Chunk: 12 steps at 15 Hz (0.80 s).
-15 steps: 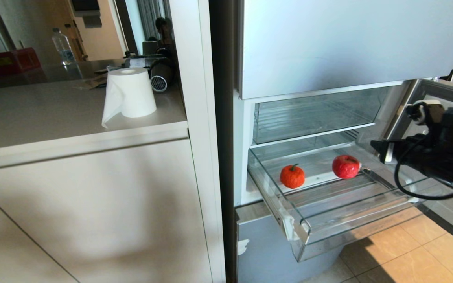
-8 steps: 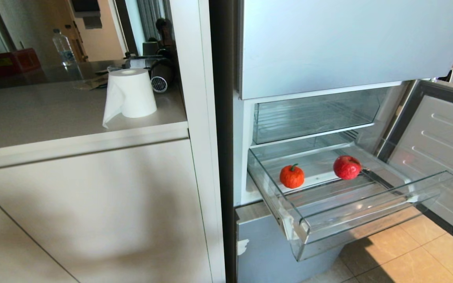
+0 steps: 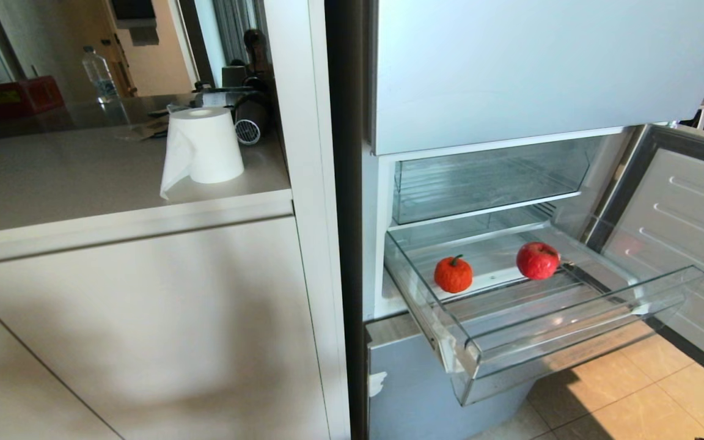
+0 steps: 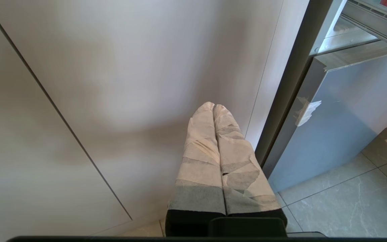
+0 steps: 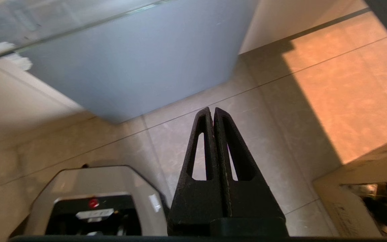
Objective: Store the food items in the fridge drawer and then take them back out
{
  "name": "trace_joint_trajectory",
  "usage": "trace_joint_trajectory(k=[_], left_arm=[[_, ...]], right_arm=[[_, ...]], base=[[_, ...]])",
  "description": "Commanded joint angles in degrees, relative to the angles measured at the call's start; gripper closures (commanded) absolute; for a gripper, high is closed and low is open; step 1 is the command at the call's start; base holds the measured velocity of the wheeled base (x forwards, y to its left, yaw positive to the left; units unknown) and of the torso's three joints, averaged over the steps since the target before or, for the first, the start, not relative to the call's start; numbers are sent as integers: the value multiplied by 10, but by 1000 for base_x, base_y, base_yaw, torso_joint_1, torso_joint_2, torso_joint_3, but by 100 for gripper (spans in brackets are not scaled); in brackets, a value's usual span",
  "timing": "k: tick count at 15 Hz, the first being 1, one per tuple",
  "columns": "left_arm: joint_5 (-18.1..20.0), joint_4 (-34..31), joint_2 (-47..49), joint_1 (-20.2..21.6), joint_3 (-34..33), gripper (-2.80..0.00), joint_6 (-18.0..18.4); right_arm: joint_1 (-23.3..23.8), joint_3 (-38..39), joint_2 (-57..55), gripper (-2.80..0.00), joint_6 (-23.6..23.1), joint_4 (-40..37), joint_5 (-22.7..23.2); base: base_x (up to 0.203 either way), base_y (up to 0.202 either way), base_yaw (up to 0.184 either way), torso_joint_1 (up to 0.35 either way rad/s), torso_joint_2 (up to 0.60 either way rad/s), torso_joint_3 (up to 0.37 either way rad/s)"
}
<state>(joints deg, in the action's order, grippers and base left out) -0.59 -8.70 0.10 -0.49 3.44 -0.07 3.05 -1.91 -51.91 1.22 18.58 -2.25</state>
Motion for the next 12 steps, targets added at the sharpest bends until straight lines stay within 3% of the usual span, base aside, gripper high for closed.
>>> trace_joint_trajectory(k=[1, 6, 12], left_arm=[[0, -1, 0, 0, 0, 0, 0], [0, -1, 0, 0, 0, 0, 0], [0, -1, 0, 0, 0, 0, 0]], right_arm=[[0, -19, -111, 0, 2, 22, 9], [-1, -128, -346, 0, 2, 114, 29], [-12, -281, -472, 0, 5, 131, 33]], base=[[0, 0, 0, 0, 0, 0], [0, 0, 0, 0, 0, 0], [0, 0, 0, 0, 0, 0]])
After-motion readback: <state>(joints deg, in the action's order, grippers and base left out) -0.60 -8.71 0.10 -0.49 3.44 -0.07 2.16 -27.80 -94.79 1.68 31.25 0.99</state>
